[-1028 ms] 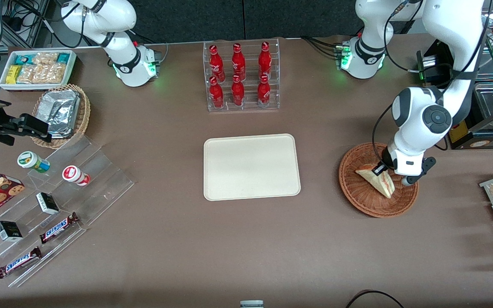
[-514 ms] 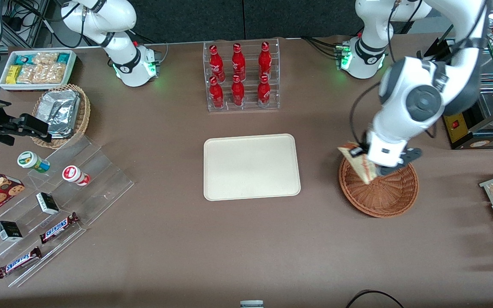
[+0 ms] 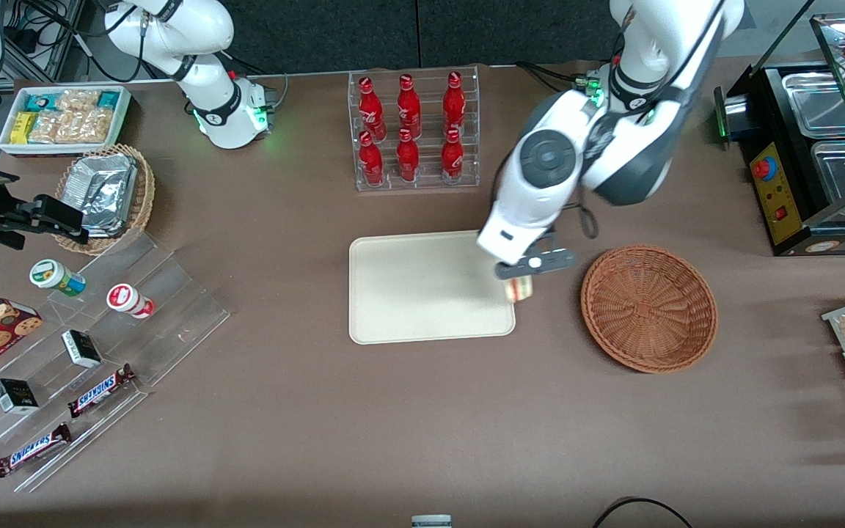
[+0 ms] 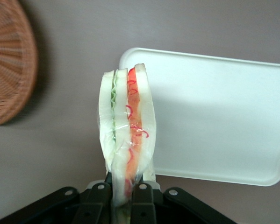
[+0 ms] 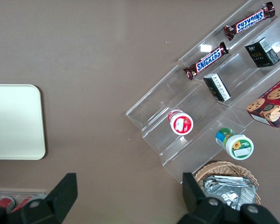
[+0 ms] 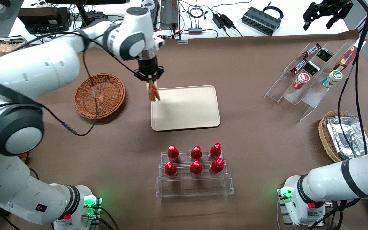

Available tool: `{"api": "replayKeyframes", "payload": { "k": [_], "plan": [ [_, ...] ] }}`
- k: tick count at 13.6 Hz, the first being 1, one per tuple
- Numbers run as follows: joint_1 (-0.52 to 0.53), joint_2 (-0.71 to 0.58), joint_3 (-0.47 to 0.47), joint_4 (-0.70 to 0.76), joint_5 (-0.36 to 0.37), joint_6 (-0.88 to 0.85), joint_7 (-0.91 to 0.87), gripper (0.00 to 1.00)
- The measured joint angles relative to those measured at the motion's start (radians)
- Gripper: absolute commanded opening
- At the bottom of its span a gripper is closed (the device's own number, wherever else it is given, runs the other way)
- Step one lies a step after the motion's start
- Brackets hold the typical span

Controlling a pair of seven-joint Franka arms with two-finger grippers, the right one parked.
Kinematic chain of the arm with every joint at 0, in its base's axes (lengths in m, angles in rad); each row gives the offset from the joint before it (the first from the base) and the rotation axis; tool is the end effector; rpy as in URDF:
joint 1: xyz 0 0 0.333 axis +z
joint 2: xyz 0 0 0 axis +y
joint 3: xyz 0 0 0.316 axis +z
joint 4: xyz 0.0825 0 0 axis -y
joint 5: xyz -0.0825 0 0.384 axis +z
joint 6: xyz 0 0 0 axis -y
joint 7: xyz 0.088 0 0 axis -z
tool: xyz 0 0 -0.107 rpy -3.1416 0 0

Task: Place sandwich from basket to tray
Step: 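Carry the sandwich over the white tray and lower it onto the tray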

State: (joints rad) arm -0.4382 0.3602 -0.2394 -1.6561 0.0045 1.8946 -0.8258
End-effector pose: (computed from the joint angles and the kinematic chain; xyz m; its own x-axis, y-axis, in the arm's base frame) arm 0.5115 -0.3920 0.3976 0.9785 0.1565 -0.1341 0.1541 -0.9877 -0.0281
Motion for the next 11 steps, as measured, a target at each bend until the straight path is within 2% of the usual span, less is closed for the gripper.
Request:
{"api": "replayKeyframes", "payload": {
  "k": [5, 11],
  "plan": [
    [-0.140, 0.214, 0.001, 0.175, 0.002, 0.053, -0.036, 0.15],
    [-0.206, 0.305, 0.003, 0.192, 0.062, 0.175, -0.040, 0.16]
  ]
}}
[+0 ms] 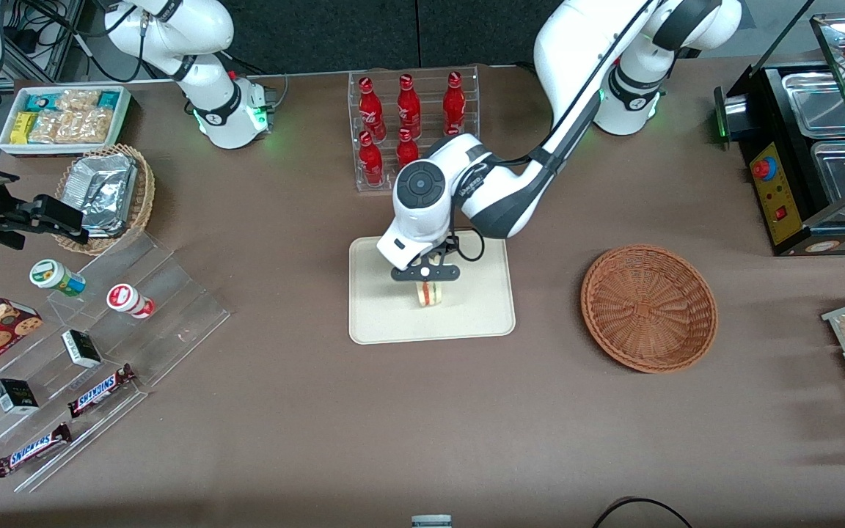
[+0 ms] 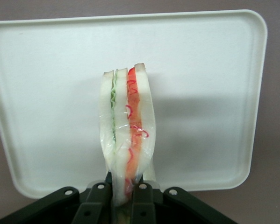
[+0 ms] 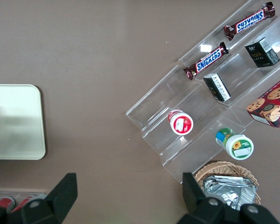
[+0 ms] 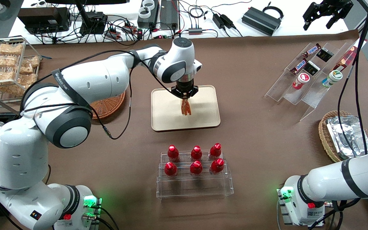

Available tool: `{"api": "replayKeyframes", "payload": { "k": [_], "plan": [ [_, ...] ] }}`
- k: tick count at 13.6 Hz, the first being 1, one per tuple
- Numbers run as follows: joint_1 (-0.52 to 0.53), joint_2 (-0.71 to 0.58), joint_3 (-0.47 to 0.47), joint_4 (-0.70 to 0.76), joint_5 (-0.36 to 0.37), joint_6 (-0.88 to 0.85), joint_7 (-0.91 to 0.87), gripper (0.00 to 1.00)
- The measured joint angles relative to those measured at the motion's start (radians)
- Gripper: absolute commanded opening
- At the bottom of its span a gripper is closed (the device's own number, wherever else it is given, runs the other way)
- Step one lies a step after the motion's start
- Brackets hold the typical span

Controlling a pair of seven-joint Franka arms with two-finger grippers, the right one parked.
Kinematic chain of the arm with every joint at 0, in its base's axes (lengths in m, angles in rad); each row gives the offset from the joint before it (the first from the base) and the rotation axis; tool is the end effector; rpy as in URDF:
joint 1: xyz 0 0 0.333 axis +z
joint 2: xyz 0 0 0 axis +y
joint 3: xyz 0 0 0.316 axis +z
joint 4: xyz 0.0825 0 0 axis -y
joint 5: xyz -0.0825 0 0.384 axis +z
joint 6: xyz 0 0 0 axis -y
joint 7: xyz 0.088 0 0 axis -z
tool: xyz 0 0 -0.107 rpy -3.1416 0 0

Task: Place sandwich from basket to tray
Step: 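Carry the sandwich over the white tray and lower it onto the tray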

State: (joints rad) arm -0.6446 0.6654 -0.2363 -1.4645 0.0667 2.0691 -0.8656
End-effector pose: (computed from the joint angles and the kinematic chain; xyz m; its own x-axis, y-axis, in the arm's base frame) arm 0.4775 -0.5272 0.2945 0.9955 -0.0040 -0.0947 -0.0017 -0.9997 0.0242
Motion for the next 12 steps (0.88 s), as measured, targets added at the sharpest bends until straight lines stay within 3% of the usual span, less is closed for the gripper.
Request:
{"api": "replayKeyframes", "payload": {
  "k": [7, 9, 10, 11, 12],
  "plan": [
    [-0.018, 0.055, 0.005, 0.000, 0.046, 0.035, -0.038, 0.17],
    [-0.018, 0.064, 0.005, 0.000, 0.064, 0.035, -0.053, 0.26],
    [-0.018, 0.071, 0.005, 0.000, 0.074, 0.035, -0.056, 0.48],
    [-0.018, 0.077, 0.005, 0.000, 0.079, 0.035, -0.059, 0.85],
    [-0.018, 0.081, 0.005, 0.000, 0.080, 0.035, -0.059, 1.00]
  ]
}}
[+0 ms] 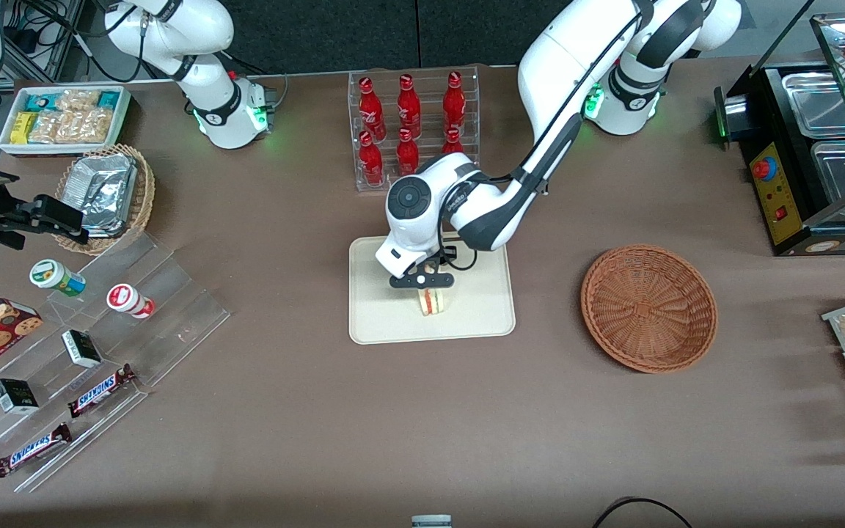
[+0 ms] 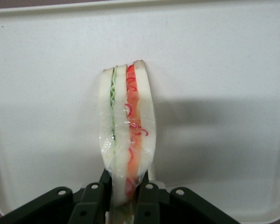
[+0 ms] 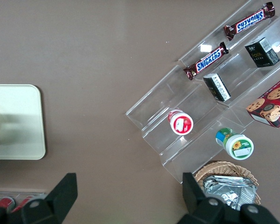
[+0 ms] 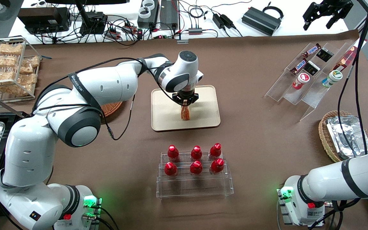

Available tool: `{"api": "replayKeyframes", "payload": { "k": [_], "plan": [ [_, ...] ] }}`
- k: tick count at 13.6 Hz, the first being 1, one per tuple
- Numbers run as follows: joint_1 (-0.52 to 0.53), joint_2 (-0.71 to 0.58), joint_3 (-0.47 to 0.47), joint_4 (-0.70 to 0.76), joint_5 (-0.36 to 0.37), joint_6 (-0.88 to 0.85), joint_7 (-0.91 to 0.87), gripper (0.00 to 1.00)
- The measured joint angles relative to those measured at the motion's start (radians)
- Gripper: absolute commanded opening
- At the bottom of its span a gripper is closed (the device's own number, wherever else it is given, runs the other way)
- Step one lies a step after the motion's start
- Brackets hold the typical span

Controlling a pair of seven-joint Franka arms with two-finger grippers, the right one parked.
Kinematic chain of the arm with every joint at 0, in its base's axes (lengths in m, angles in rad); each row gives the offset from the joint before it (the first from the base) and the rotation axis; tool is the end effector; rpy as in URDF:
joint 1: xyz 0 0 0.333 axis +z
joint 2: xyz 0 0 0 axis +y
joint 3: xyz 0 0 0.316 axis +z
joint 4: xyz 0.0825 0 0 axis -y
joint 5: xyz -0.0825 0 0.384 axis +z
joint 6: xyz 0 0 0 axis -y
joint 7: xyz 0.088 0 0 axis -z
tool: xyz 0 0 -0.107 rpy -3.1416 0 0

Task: Place sandwich from basket to tray
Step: 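Carry the sandwich over the white tray and lower it onto the tray, then open the left gripper to release the sandwich and raise it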

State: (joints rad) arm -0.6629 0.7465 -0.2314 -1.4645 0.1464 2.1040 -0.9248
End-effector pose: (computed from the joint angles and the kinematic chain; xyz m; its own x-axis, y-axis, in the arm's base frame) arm 0.4713 -0.5311 0.2399 0.9967 0.0051 -0.0810 0.0015 -0.9990 -0.0454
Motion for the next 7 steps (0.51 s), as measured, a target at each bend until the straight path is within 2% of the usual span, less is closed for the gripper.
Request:
{"api": "replayKeyframes", "payload": {
  "k": [7],
  "plan": [
    [0.001, -0.018, 0.003, 0.024, 0.001, -0.031, -0.004, 1.00]
  ]
}}
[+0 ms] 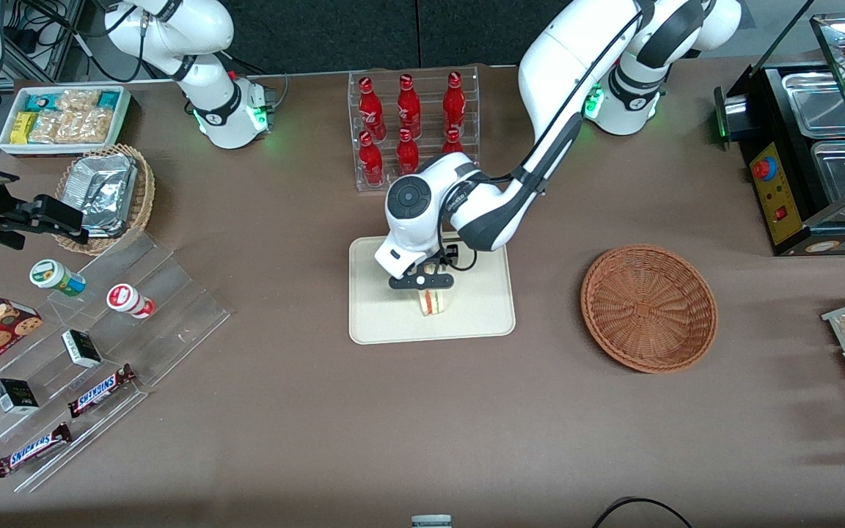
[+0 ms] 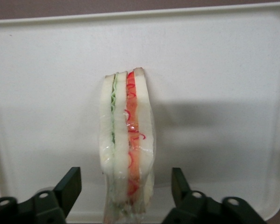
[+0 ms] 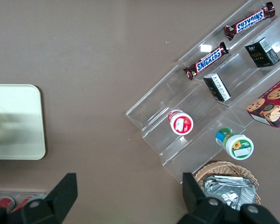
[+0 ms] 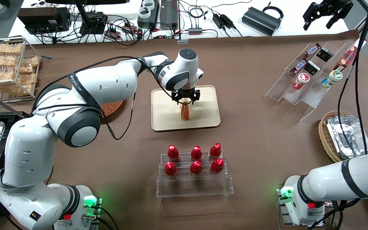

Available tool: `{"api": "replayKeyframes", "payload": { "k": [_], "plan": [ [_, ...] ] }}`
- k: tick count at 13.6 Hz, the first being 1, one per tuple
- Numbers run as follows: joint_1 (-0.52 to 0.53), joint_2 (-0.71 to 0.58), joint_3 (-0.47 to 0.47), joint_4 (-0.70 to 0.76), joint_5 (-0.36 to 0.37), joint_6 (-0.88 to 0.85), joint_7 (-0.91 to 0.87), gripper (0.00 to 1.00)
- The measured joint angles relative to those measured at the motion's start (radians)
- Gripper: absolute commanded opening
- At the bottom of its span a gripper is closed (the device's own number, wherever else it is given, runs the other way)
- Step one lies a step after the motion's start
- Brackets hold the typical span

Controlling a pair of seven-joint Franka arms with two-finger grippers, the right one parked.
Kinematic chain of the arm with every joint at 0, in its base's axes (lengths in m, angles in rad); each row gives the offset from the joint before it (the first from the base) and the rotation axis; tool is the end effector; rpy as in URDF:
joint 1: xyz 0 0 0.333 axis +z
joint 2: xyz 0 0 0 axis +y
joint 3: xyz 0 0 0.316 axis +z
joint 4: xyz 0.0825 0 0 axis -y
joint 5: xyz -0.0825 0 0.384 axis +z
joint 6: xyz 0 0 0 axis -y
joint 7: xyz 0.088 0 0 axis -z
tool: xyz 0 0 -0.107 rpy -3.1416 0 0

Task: Place sandwich from basket to tray

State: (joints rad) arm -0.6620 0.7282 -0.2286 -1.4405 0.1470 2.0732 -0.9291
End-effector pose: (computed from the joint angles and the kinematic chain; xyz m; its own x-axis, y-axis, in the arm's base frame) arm 0.4775 -0.5314 0.2606 0.9976 0.0145 -0.0677 0.0116 -0.9990 -0.0431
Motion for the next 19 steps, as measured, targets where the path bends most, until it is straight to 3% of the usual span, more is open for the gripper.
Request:
{"api": "replayKeyframes", "payload": {
  "k": [4, 7, 12, 19],
  "plan": [
    [0.001, -0.108, 0.029, 0.020, -0.002, -0.155, -0.052, 1.00],
    [0.003, -0.245, 0.139, 0.024, -0.060, -0.266, -0.068, 1.00],
    [0.005, -0.397, 0.287, 0.023, -0.068, -0.468, -0.063, 1.00],
    [0.007, -0.499, 0.518, 0.022, -0.094, -0.596, 0.249, 1.00]
  ]
}}
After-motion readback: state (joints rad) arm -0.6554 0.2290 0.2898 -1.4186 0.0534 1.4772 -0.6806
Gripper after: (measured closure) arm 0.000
